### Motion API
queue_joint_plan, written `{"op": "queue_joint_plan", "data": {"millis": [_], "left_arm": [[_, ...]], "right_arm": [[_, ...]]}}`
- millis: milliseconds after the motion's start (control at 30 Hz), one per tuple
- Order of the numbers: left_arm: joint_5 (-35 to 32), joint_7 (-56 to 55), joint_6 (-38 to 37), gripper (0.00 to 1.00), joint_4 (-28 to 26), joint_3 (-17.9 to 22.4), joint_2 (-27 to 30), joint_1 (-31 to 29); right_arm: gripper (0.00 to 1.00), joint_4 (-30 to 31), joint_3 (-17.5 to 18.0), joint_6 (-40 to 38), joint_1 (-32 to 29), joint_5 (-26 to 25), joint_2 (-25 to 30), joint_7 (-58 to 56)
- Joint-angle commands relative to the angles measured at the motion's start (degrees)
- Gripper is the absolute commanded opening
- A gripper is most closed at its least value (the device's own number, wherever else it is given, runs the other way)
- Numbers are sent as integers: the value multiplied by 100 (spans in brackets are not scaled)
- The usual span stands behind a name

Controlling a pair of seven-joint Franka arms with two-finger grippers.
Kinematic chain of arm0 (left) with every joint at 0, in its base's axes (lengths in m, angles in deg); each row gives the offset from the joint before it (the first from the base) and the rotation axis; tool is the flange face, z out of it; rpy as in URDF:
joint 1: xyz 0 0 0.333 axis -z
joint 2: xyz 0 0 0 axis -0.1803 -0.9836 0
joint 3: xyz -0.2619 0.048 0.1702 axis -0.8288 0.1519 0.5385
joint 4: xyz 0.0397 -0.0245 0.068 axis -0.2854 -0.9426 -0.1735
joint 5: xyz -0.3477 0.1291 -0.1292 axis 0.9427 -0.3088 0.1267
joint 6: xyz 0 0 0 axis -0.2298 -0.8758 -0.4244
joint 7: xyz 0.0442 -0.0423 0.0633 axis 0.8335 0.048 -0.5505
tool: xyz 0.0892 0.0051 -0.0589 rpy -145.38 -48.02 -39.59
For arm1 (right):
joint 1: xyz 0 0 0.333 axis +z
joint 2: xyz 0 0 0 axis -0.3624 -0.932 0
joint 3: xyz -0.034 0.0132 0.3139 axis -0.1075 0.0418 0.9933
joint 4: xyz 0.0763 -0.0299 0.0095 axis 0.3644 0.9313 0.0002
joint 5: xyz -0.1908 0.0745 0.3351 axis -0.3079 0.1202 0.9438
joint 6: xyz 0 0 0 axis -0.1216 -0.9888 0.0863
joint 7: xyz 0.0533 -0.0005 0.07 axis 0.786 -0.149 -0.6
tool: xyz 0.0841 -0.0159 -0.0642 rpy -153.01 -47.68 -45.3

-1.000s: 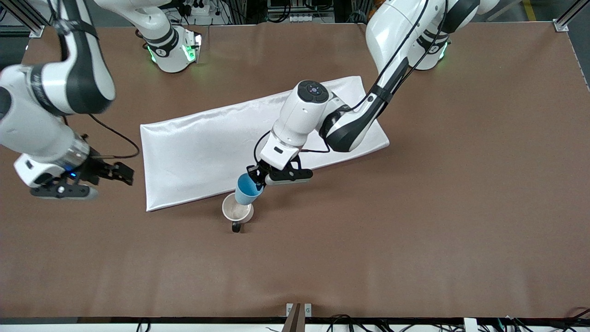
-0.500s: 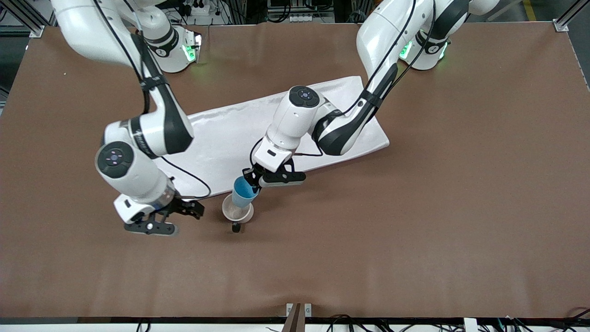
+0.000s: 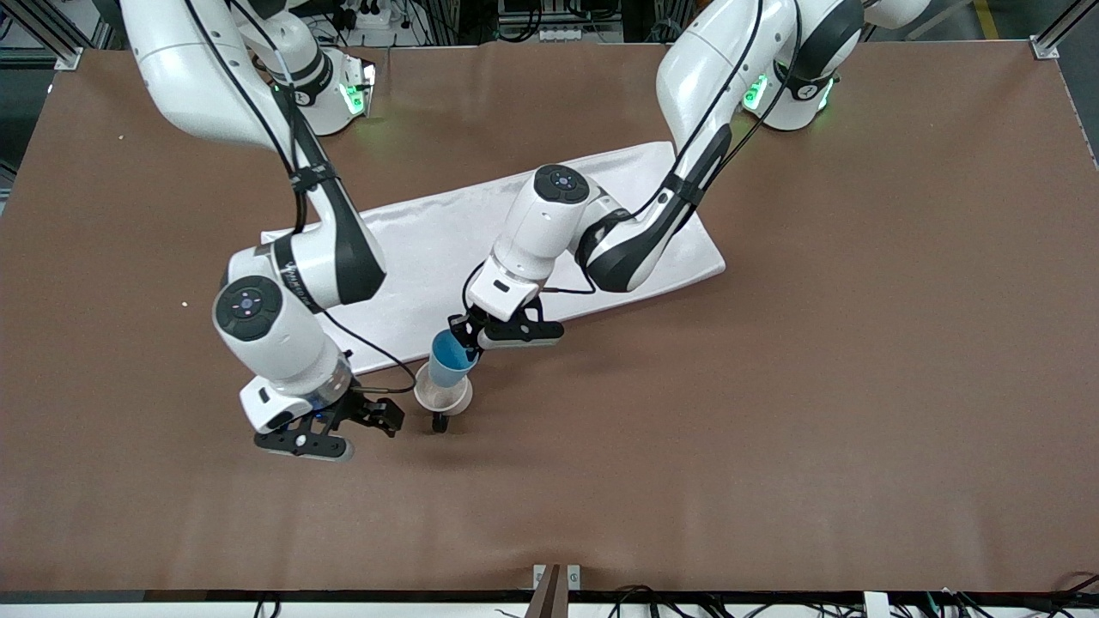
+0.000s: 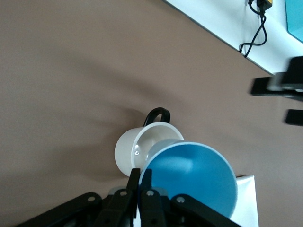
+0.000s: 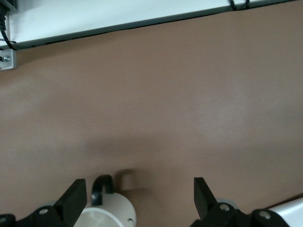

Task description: Place blue cup into white mug on table

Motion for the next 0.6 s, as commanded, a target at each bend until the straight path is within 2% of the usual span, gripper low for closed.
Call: {"op": "queue_joint_plan", "data": {"millis": [0,167,367,567], "left_arm": [[66,-87,139,0,300,171,-219,158],[66,-78,245,0,326,180,-368,167],[66,-78,342,0,361,233,-465,229],[66,-78,412,0,449,276,-579,237]], "right_arm": [[100,-20,67,-454,-343,18,288,-784],[100,-11,164,-629,-598,18,393,-1268],[100,-2,155,-858,-616,18,525,-1462],[100,226,146,-1385,-677,10,964,-1804]]}}
